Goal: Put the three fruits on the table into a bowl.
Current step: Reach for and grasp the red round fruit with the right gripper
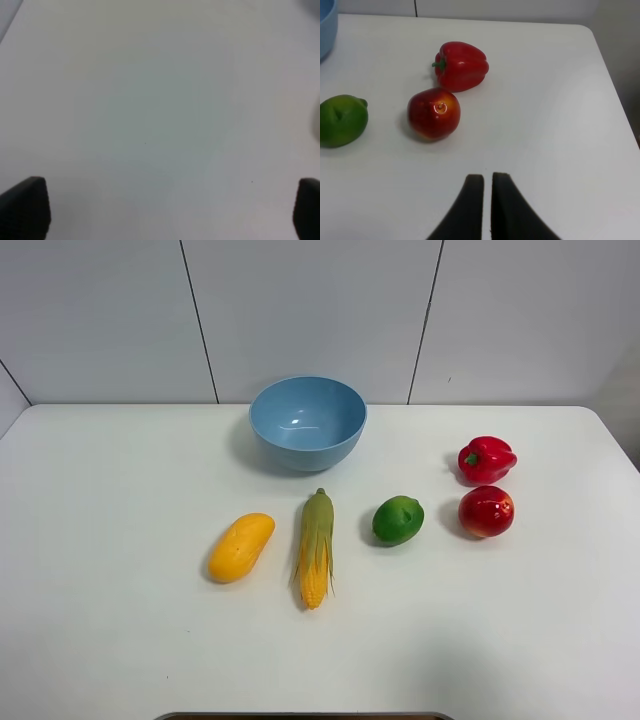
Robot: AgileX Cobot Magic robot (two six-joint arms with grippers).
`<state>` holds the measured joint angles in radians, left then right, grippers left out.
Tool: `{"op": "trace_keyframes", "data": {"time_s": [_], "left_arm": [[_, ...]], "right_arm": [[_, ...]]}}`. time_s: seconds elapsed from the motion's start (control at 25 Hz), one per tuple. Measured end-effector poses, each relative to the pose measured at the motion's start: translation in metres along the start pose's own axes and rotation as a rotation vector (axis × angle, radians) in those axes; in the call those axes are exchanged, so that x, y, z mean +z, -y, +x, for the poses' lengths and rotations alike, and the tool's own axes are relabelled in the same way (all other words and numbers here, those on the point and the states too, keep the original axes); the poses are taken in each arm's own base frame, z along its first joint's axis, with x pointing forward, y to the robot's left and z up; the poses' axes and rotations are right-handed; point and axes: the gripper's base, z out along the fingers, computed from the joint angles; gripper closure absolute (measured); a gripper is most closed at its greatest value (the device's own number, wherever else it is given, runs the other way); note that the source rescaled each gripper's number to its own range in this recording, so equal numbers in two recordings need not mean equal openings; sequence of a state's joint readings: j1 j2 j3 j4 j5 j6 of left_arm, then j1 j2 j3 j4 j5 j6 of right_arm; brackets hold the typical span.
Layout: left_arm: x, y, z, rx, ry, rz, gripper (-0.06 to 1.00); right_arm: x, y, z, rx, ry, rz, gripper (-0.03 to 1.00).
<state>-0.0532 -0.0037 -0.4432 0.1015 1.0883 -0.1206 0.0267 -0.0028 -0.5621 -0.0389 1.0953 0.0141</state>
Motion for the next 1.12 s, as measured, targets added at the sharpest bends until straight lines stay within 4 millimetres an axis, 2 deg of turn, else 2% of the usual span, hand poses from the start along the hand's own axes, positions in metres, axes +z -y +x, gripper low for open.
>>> {"op": "trace_keyframes", "data": {"time_s": [0.16, 0.28, 0.44, 0.56, 0.68, 0.8, 0.96, 1.12], "left_arm": [[0.0, 0.0, 0.0, 0.0, 0.0, 0.0, -0.05], [0.0, 0.0, 0.0, 0.0, 0.0, 0.0, -0.05], [0.0, 0.0, 0.0, 0.0, 0.0, 0.0, -0.05], [0.0, 0.0, 0.0, 0.0, 0.0, 0.0, -0.05], [0.0, 0.0, 0.0, 0.0, 0.0, 0.0, -0.05], [0.0, 0.0, 0.0, 0.0, 0.0, 0.0, -0.05], [0.0, 0.0, 0.0, 0.0, 0.0, 0.0, -0.05], [0.0, 0.0, 0.0, 0.0, 0.0, 0.0, -0.05]], "right_arm": [[0.0, -0.001, 0.0, 0.004, 0.0, -0.007, 0.96], [0.005, -0.003, -0.003, 0.013, -0.035, -0.027, 0.88], [0.019, -0.005, -0.015, 0.022, -0.13, -0.045, 0.66], [0.02, -0.005, -0.034, 0.022, -0.153, -0.045, 0.46], [0.017, -0.004, -0.058, 0.019, -0.14, -0.04, 0.32], [0.015, -0.004, -0.082, 0.02, -0.123, -0.04, 0.26], [0.015, -0.003, -0.112, 0.016, -0.116, -0.034, 0.24], [0.027, 0.0, -0.136, -0.005, -0.175, 0.0, 0.24]]}}
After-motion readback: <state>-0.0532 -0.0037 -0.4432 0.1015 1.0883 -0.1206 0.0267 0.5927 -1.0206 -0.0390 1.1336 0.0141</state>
